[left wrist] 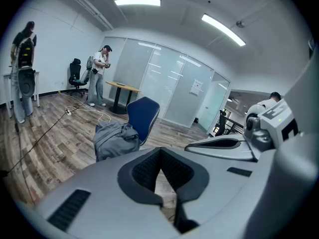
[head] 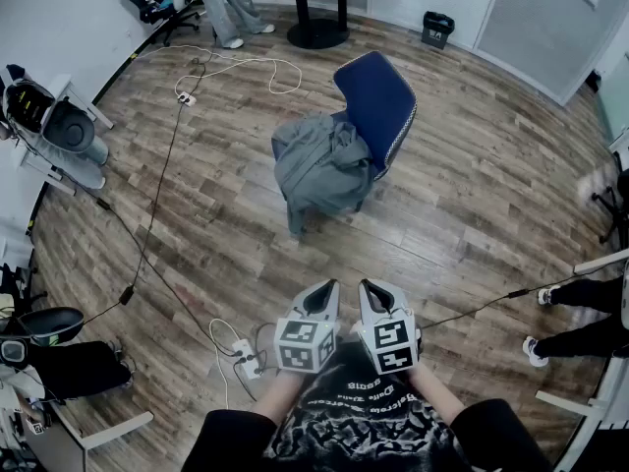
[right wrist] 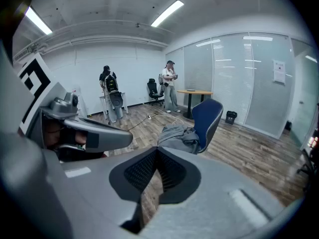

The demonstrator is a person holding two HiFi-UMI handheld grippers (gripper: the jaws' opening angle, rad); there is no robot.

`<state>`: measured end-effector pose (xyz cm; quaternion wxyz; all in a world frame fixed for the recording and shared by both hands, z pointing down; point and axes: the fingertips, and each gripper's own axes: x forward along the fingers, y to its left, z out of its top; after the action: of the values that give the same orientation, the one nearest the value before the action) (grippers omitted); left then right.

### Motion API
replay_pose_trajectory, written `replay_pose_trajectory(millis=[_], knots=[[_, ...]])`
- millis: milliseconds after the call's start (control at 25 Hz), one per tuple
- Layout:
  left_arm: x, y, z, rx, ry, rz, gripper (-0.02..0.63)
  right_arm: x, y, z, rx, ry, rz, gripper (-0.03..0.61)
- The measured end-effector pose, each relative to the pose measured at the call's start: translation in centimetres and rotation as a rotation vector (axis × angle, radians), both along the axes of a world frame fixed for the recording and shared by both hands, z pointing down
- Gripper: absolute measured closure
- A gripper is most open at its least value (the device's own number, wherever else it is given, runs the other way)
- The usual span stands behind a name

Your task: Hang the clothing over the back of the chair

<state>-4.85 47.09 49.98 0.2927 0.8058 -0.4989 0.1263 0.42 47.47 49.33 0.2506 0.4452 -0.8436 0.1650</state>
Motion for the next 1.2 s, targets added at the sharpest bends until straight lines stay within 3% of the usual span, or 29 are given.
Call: replay_pose_trajectory(millis=[360, 760, 1200], knots=[[0.7, 0.6, -0.4, 0.007, -0.017, -0.047, 0.604, 0.6, 0.0, -0.1, 0.01, 0.0, -0.056, 0.574], [1.4, 1.0, 0.7, -0.023, 0.036, -0.127, 0.604, 1.9, 0.0, 0.6, -0.012, -0.019, -0.087, 0.574], [3.0, -2.2, 0.8, -0.021, 0.043, -0.051, 0.604, 3.1, -2.9, 0.7, -0.007, -0.022, -0.031, 0.574]])
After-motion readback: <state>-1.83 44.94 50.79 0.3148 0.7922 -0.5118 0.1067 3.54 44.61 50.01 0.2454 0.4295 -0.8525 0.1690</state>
